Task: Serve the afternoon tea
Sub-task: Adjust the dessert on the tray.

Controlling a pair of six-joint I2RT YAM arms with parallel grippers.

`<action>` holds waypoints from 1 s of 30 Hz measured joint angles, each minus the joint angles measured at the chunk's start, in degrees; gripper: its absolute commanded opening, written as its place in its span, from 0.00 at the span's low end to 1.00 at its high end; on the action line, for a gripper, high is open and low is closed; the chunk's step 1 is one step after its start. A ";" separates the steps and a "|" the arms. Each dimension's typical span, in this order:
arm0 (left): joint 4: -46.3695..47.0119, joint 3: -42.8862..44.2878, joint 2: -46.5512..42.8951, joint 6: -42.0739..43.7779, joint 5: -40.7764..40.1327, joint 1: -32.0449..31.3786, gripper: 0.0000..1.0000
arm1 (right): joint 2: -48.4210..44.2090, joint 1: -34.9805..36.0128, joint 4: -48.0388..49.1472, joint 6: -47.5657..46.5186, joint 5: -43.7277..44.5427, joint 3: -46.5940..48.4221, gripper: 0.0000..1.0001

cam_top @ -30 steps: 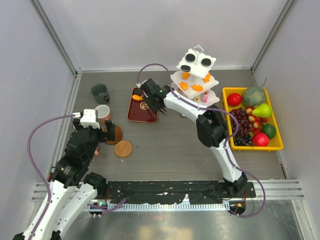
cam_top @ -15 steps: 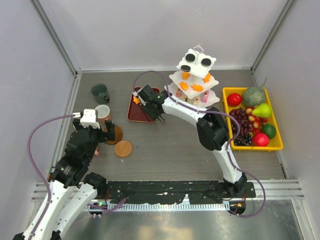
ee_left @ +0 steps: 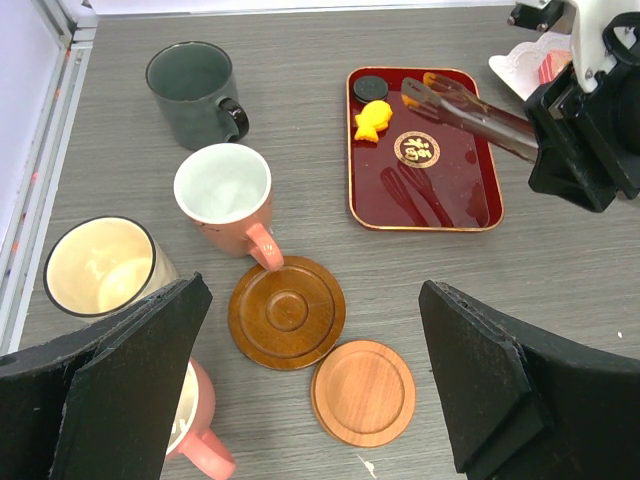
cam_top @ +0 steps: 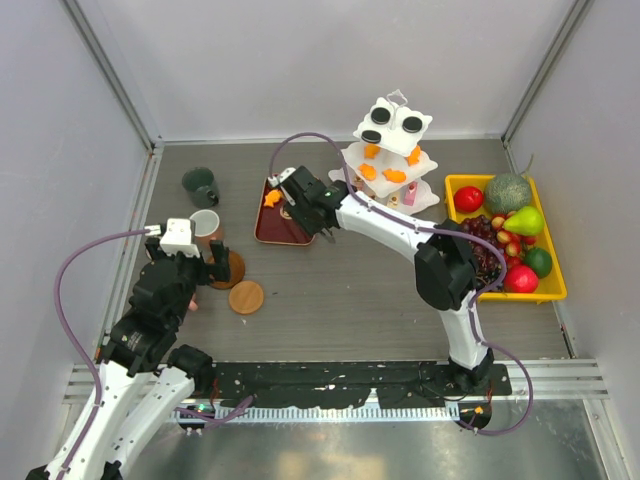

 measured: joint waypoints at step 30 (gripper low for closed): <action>0.00 -0.15 -0.02 0.02 0.00 0.00 0.99 | 10.78 -2.19 5.05 -4.52 0.96 7.45 0.44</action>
